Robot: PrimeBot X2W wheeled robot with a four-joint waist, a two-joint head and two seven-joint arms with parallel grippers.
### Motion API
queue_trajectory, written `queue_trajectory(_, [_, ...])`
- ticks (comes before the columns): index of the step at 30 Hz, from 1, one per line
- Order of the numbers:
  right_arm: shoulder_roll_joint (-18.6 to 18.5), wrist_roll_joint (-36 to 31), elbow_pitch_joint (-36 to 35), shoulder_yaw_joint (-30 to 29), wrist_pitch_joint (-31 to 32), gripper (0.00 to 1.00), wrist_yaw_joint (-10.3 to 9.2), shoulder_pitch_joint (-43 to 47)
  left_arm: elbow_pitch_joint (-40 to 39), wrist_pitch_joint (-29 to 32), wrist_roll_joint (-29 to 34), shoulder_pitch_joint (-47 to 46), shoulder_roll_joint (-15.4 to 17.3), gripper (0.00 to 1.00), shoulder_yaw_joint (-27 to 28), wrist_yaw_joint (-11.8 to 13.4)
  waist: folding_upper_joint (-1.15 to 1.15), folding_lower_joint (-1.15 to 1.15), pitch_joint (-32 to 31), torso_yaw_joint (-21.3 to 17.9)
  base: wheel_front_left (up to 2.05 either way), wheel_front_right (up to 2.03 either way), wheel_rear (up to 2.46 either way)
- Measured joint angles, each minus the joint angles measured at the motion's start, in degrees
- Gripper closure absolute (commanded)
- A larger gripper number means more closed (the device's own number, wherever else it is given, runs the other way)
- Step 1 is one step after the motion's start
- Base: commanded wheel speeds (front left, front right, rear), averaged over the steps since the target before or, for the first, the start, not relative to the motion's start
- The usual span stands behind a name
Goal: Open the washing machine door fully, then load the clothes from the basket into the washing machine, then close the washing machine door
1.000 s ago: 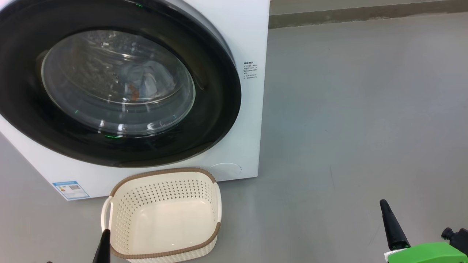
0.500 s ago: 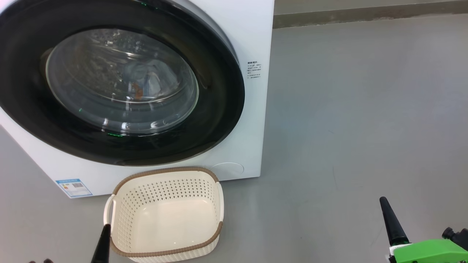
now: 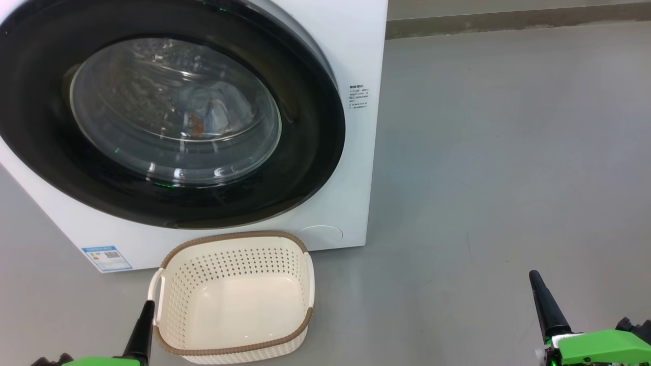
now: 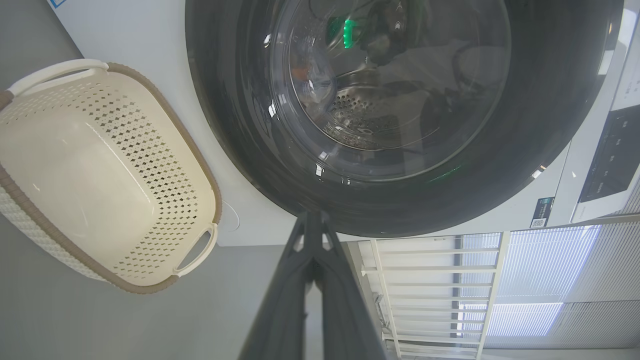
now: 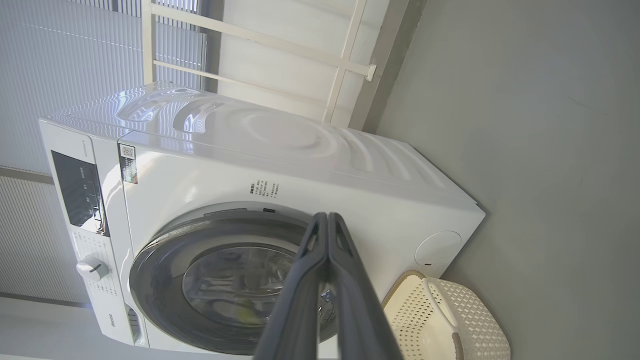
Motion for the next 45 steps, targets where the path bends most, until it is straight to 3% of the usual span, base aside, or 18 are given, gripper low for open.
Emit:
queue_trajectory(22, [0.23,13.27,1.20,-1.07,3.18,1.00,-0.38,-2.32,0.33,3.33,-11.65,-2.18,0.14,1.00,0.51,0.00,0.00,0.00,0.07,0.92,0.00,0.00,0.00])
queue_trajectory(45, [0.35,13.65,1.23,-1.26,3.59,1.00,-0.38,-2.34,0.34,3.33,-11.65,-2.27,0.15,1.00,0.52,0.00,0.00,0.00,0.07,0.92,0.00,0.00,0.00])
